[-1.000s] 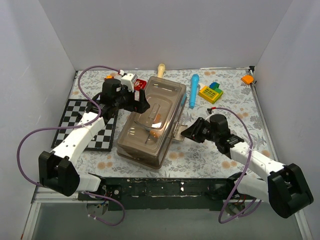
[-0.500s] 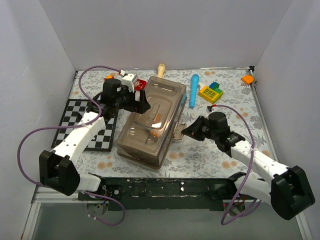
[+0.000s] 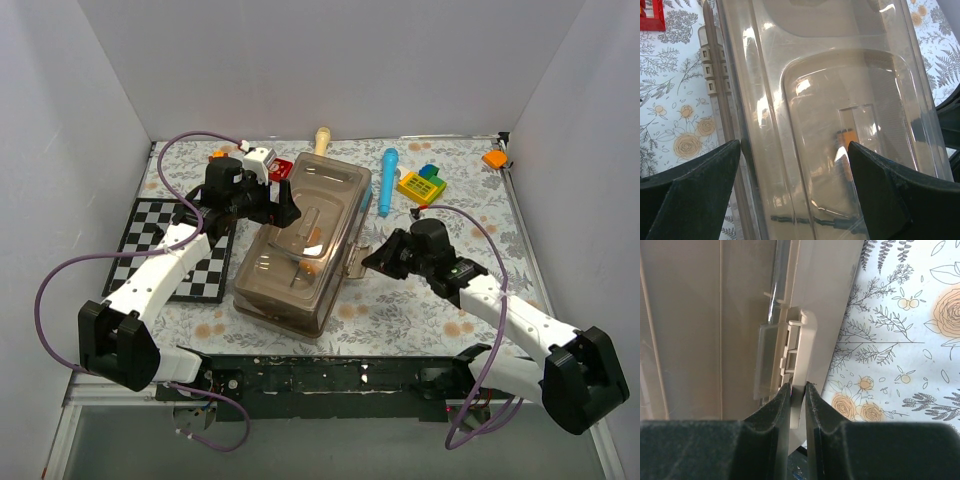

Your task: Pack the tool kit

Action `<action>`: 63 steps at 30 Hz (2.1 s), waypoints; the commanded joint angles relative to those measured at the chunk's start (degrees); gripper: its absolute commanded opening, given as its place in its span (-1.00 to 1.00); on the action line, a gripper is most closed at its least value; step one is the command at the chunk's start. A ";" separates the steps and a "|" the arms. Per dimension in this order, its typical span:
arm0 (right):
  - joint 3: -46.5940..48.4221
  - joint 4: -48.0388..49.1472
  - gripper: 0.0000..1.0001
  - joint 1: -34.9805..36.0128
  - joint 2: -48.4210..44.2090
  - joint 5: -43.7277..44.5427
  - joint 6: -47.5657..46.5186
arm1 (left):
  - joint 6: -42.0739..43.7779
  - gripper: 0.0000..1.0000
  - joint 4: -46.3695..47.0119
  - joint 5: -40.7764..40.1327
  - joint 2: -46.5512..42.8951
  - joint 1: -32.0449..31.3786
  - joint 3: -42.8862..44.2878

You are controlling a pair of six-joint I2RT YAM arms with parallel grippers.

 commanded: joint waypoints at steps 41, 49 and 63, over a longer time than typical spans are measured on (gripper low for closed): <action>6.20 9.91 -0.50 5.15 3.26 0.76 4.01 | 0.60 0.76 -0.74 3.85 0.29 0.03 1.39; 5.67 13.53 -0.32 6.11 4.23 0.14 4.90 | 0.51 0.75 -0.75 4.47 0.64 -0.06 1.31; 6.37 6.77 -0.17 6.55 0.11 6.81 1.57 | 0.78 0.77 -0.75 4.20 0.55 -0.14 1.31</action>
